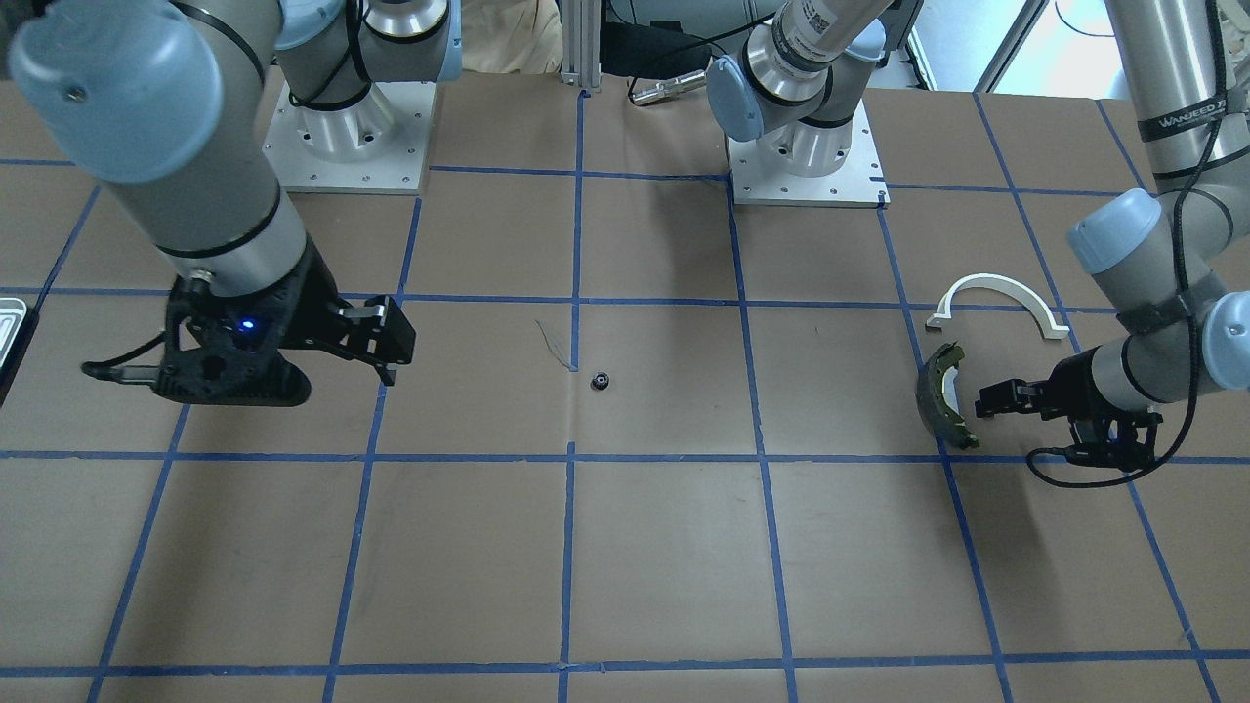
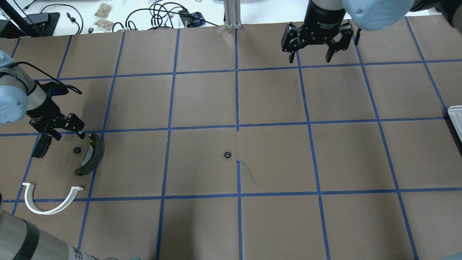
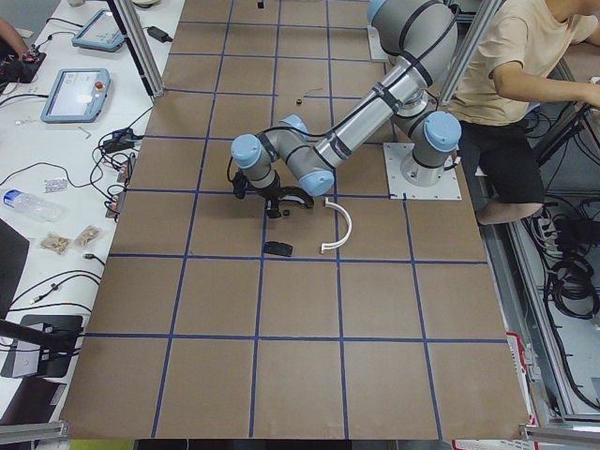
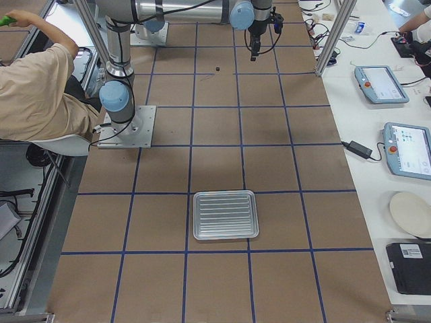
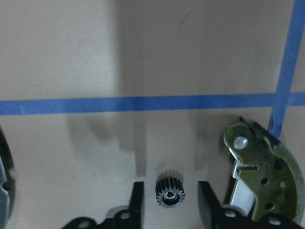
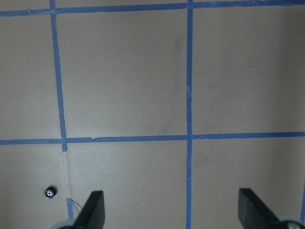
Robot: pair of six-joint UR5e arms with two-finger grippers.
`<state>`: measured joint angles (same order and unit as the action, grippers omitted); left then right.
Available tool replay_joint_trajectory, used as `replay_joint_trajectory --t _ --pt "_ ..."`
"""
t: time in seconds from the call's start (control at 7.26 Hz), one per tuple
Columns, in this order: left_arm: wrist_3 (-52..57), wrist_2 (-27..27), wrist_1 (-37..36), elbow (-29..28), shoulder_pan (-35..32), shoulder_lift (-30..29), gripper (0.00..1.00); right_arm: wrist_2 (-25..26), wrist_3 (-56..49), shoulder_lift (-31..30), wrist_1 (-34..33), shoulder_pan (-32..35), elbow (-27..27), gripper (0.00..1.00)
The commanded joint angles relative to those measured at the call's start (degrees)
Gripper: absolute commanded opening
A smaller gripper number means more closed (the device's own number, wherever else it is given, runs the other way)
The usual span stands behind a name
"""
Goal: Place bearing gear from tray to pile
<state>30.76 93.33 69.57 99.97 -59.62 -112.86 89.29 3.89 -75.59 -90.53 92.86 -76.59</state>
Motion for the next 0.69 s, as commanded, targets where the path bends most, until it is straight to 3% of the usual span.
replay_joint_trajectory --t 0.0,0.28,0.41,0.55 --pt "-8.56 -0.34 8.52 -8.69 -9.31 2.28 1.0 0.45 -0.82 -5.94 5.69 -3.29 -0.56 1.0" --pt "-17.0 -0.87 12.52 -12.78 -21.8 3.26 1.0 0.36 -0.02 -8.26 4.94 -2.42 -7.38 1.0" --pt "-21.48 -2.52 11.83 -12.7 -27.68 2.48 1.0 0.79 -0.02 -10.0 -0.73 -0.68 -12.22 1.0" --pt "-24.92 -3.41 10.43 -12.18 -33.05 1.77 1.0 3.15 -0.98 -10.72 -5.75 -1.18 -12.27 1.0"
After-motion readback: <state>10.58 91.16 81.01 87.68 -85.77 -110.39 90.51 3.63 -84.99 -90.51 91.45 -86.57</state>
